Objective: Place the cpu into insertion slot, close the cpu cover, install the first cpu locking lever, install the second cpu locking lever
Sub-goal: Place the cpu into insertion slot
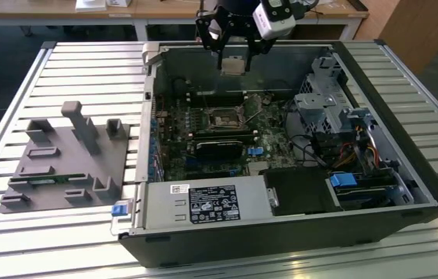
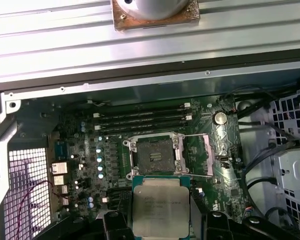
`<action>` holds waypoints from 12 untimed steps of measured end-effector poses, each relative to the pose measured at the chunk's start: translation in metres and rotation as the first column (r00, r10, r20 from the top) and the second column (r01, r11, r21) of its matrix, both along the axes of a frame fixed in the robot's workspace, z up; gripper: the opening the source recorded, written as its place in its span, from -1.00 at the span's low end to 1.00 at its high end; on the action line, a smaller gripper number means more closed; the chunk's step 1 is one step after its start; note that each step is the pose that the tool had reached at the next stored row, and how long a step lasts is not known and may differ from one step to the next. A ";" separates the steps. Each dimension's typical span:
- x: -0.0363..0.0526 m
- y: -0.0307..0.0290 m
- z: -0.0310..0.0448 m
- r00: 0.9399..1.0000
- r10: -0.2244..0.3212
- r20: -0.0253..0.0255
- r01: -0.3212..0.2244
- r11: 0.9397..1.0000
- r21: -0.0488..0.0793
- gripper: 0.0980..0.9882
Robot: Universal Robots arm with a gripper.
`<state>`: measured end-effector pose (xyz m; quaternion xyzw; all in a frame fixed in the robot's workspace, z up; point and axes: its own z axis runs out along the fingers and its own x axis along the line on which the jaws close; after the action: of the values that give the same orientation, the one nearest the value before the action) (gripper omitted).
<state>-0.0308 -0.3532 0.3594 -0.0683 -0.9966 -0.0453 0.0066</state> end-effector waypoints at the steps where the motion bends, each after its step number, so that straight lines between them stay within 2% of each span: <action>1: 0.0000 0.0000 0.0000 1.000 -0.003 0.000 0.003 1.000 0.000 0.00; 12: -0.0001 0.0000 -0.0001 0.999 -0.035 0.000 0.035 0.999 0.000 0.00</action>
<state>-0.0309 -0.3532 0.3593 -0.0856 -0.9953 -0.0454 0.0058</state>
